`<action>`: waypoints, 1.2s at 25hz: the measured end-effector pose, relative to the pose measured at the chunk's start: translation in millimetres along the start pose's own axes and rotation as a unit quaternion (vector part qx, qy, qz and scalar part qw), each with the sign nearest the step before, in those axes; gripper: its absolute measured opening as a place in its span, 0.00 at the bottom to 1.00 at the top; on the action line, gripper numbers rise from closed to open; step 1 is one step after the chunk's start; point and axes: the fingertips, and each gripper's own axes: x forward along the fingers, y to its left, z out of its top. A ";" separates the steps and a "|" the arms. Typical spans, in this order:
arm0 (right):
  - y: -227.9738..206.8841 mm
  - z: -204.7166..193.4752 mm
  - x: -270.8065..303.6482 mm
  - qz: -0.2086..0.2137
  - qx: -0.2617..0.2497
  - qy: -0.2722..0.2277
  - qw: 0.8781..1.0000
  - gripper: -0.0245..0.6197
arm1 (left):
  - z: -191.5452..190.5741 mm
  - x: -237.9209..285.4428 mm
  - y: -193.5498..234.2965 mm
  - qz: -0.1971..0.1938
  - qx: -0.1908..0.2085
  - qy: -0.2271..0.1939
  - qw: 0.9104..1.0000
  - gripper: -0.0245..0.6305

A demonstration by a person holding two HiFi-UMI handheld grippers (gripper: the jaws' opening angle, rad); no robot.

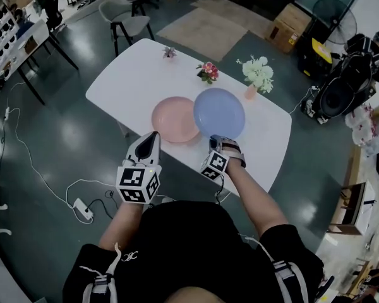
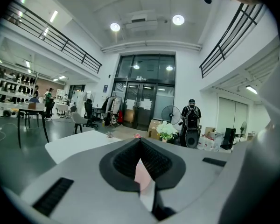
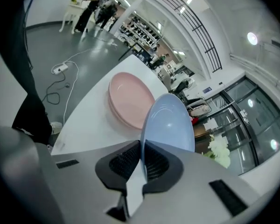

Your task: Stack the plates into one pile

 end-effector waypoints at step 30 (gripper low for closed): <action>80.8 141.4 58.2 0.107 -0.108 -0.052 0.987 0.10 | -3.6 -73.4 123.9 0.127 -0.030 -0.017 0.991 0.06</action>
